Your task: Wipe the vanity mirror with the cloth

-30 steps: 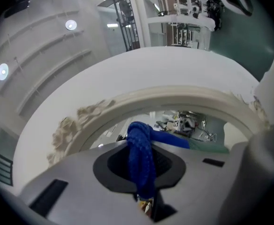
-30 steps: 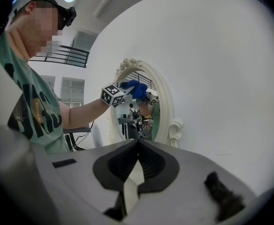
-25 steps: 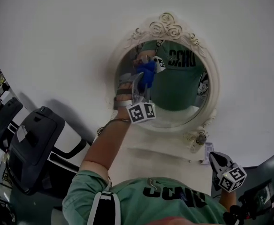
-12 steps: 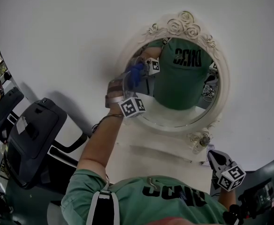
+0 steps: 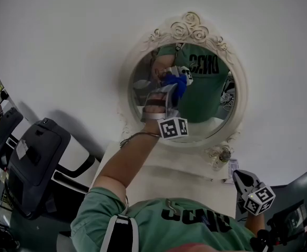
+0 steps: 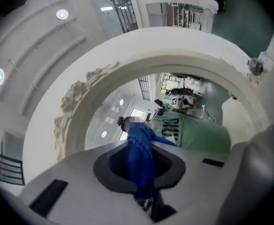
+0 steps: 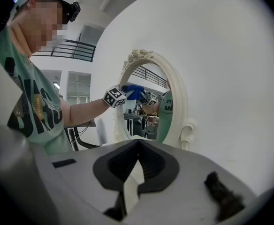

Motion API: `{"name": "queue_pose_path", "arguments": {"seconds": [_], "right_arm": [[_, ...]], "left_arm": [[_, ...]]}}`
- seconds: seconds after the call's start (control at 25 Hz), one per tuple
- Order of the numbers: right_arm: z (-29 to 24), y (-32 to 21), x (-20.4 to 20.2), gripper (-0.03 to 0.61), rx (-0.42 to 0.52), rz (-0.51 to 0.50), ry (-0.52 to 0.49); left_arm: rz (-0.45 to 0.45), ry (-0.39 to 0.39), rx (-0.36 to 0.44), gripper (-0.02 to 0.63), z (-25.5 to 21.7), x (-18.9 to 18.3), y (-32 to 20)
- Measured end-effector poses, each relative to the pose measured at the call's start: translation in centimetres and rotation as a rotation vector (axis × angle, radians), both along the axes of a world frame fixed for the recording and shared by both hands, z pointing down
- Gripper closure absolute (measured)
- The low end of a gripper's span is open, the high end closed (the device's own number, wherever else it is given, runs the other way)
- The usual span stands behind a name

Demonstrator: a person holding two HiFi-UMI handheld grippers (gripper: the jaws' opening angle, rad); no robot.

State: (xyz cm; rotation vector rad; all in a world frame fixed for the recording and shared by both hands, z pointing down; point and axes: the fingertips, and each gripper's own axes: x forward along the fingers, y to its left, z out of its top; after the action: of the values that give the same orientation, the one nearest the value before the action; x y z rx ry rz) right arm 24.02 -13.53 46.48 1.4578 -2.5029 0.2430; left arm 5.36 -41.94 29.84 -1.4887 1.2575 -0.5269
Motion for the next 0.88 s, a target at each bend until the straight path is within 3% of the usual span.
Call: {"name": "queue_pose_path", "arguments": {"seconds": [0.28, 0.48, 0.72, 0.88], "right_arm": [[0.7, 1.9, 3.4, 0.567, -0.005, 0.071, -0.024], [1.0, 3.1, 4.2, 0.566, 0.0, 0.096, -0.036], [0.5, 3.5, 4.0, 0.567, 0.005, 0.095, -0.034], [-0.2, 2.6, 2.5, 0.568, 0.015, 0.055, -0.019]], "left_arm": [[0.174, -0.12, 0.048, 0.563, 0.0, 14.7, 3.7], [0.23, -0.163, 0.059, 0.563, 0.3, 20.4, 5.4], [0.277, -0.131, 0.018, 0.563, -0.3, 19.4, 6.2], [0.237, -0.046, 0.011, 0.562, -1.5, 12.6, 5.8]]}}
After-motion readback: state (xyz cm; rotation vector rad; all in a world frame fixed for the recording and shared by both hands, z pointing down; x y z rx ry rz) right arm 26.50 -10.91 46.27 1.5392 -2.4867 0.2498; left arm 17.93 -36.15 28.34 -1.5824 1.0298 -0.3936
